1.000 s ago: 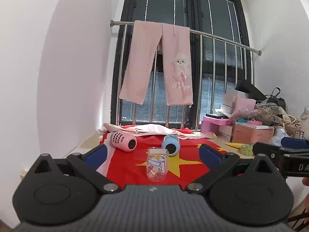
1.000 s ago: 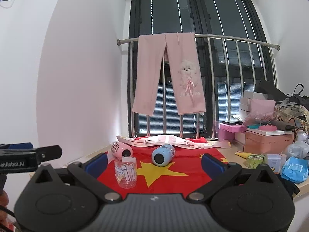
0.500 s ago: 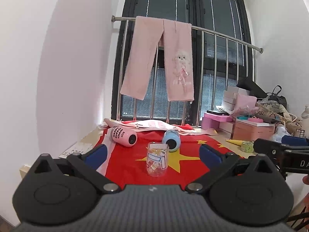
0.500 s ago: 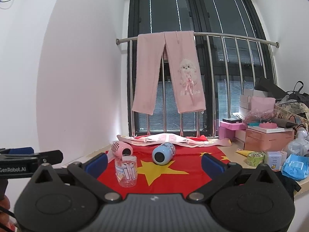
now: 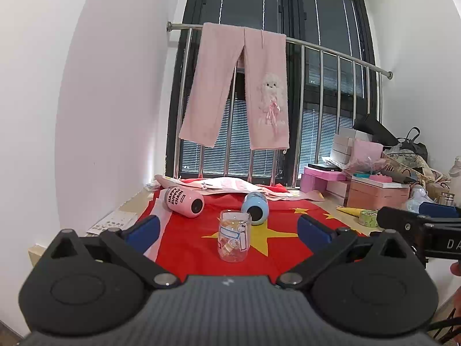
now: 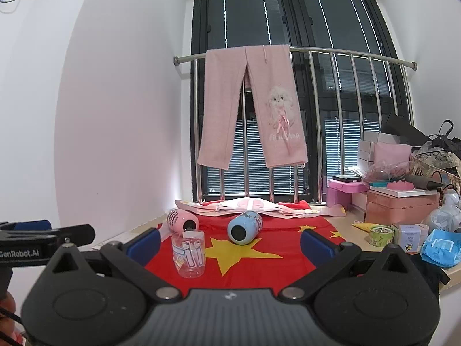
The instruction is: Flip cup upright
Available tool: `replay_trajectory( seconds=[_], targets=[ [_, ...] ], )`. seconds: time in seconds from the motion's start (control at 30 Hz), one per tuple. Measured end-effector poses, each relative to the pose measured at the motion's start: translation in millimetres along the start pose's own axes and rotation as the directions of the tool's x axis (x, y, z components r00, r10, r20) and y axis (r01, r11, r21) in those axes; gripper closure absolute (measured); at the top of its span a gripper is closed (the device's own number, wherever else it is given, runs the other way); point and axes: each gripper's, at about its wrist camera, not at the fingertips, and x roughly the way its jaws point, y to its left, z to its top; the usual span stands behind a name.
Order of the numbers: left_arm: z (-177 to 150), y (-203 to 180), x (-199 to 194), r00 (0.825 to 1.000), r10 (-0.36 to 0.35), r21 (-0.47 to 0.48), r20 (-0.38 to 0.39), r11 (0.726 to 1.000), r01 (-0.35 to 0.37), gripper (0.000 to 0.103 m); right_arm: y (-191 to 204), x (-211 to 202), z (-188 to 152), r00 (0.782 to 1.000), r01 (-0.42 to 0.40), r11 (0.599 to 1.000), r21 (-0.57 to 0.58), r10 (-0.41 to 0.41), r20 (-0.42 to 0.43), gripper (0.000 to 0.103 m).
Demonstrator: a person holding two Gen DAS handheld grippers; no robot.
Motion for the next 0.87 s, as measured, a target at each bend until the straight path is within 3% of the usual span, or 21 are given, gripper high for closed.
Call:
replay_trajectory(
  seconds=[0.87],
  targets=[
    [-0.3, -1.5, 1.0, 1.000, -0.007, 0.003, 0.013, 1.000, 0.007, 0.000, 0.6, 0.1, -0.9, 1.000, 0.000, 1.000, -0.001, 0.000, -0.001, 0.000]
  ],
)
